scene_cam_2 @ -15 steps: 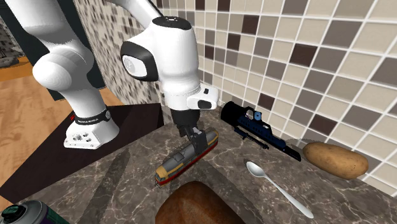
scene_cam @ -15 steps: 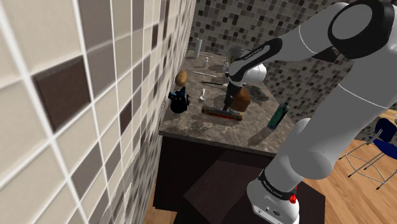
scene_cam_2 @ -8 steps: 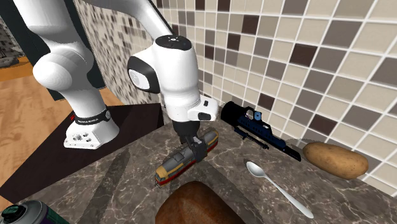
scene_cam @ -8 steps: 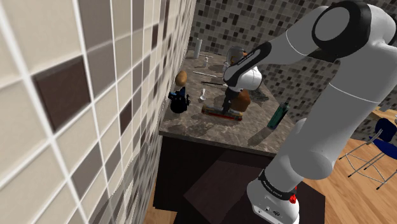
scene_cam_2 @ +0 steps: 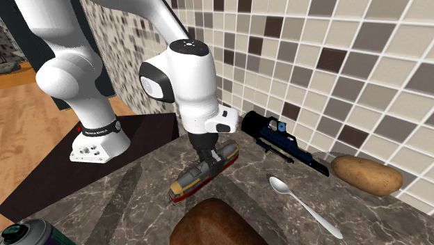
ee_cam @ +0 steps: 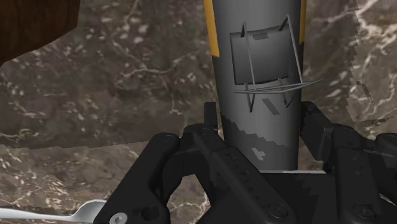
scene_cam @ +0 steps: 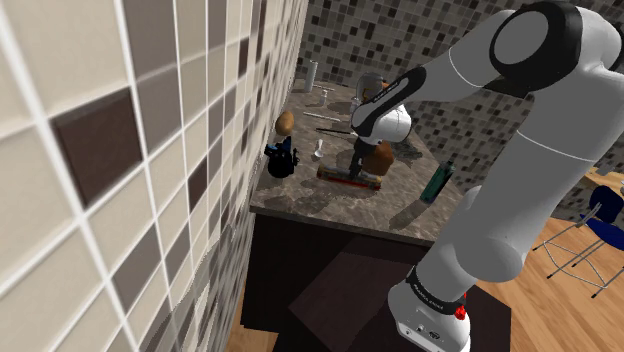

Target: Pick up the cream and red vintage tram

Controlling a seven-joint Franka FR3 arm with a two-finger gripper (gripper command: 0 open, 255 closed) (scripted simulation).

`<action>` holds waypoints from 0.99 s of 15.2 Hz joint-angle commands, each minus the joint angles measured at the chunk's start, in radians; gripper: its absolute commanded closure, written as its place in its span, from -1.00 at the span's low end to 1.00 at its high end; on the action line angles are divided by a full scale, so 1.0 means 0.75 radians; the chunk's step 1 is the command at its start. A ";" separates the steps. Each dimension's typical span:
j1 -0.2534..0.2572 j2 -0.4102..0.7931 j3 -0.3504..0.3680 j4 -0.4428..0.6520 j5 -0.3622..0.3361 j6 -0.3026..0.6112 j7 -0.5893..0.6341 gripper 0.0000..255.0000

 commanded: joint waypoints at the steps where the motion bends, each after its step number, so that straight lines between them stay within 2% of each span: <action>1: 0.000 0.001 -0.001 0.000 0.000 0.001 0.000 1.00; 2: 0.001 0.004 0.001 0.001 0.004 0.002 0.000 1.00; 8: -0.004 -0.120 -0.010 0.018 -0.153 -0.105 0.118 1.00; 15: -0.027 -0.244 0.011 0.056 -0.275 -0.241 0.214 1.00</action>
